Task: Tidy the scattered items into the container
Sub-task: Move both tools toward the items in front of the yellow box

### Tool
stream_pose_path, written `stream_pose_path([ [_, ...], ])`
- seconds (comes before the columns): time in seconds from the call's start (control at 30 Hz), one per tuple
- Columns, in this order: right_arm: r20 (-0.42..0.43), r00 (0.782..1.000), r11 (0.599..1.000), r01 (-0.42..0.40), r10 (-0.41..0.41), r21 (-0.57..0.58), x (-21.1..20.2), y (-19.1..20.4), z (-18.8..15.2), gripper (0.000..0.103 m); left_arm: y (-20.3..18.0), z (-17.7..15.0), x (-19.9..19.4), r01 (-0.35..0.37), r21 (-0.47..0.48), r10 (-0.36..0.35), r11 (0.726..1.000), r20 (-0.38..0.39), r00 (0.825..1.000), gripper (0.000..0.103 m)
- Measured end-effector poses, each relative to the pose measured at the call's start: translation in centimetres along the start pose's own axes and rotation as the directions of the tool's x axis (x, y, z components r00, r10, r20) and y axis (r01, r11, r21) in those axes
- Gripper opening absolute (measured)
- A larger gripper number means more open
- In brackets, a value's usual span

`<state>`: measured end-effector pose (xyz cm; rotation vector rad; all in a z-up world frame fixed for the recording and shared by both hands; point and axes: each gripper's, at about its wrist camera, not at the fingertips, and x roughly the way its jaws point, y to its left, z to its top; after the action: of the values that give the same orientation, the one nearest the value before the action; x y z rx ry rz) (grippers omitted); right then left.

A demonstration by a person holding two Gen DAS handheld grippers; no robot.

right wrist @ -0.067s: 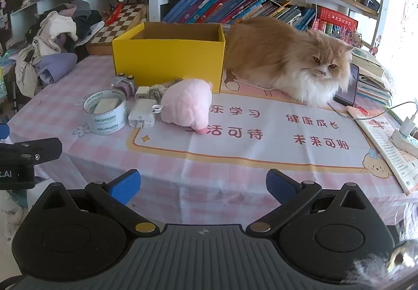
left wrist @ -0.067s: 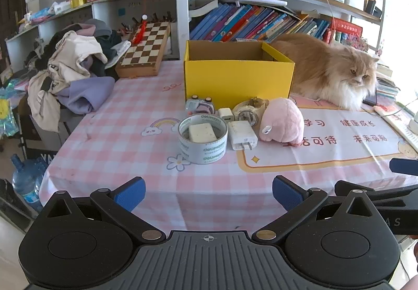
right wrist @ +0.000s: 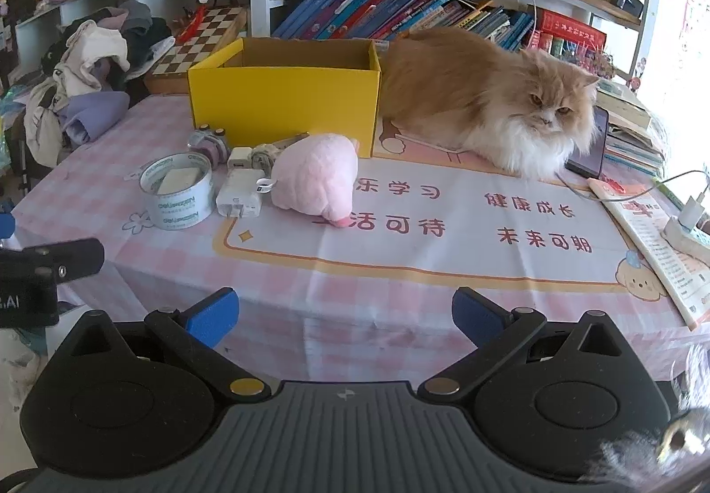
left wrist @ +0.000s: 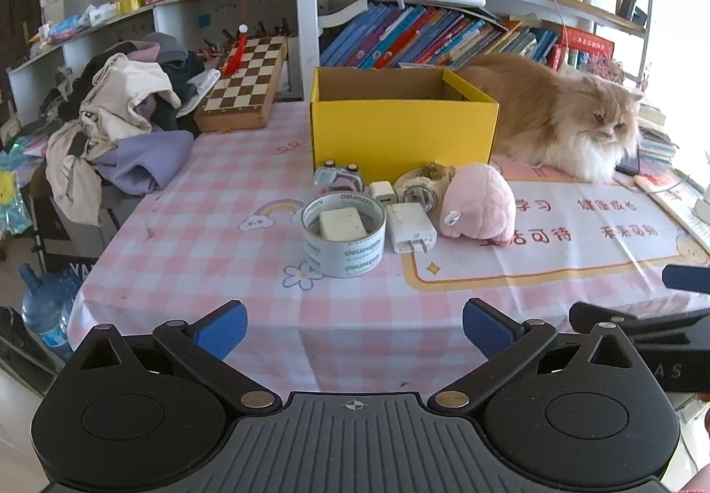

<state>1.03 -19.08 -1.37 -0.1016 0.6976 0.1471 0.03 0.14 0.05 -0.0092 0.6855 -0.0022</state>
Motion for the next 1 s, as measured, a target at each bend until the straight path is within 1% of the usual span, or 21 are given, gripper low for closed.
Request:
stream_pose_path([
  [0.17, -0.004, 1.0, 1.0, -0.005, 0.005, 0.011, 0.04, -0.08, 0.09, 0.103, 0.35, 0.14, -0.02, -0.012, 0.013, 0.012, 1.0, -0.019, 1.0, 0.103],
  [0.33, -0.01, 1.0, 1.0, -0.008, 0.008, 0.021, 0.14, -0.12, 0.13, 0.103, -0.39, -0.01, 0.27, -0.009, 0.034, 0.01, 0.999, -0.021, 1.0, 0.103],
  [0.73, -0.006, 1.0, 1.0, -0.005, 0.005, 0.013, 0.02, 0.17, 0.14, 0.103, 0.08, 0.08, 0.17, -0.012, 0.025, 0.013, 1.0, -0.024, 1.0, 0.103],
  [0.83, -0.007, 1.0, 1.0, -0.011, 0.011, 0.013, -0.21, -0.38, 0.4, 0.103, 0.11, 0.13, 0.24, -0.01, 0.027, 0.01, 1.0, -0.024, 1.0, 0.103],
  [1.0, -0.005, 1.0, 1.0, 0.0, 0.0, 0.005, -0.05, 0.29, 0.53, 0.103, 0.14, 0.22, 0.35, -0.005, 0.033, 0.005, 0.999, -0.026, 1.0, 0.103],
])
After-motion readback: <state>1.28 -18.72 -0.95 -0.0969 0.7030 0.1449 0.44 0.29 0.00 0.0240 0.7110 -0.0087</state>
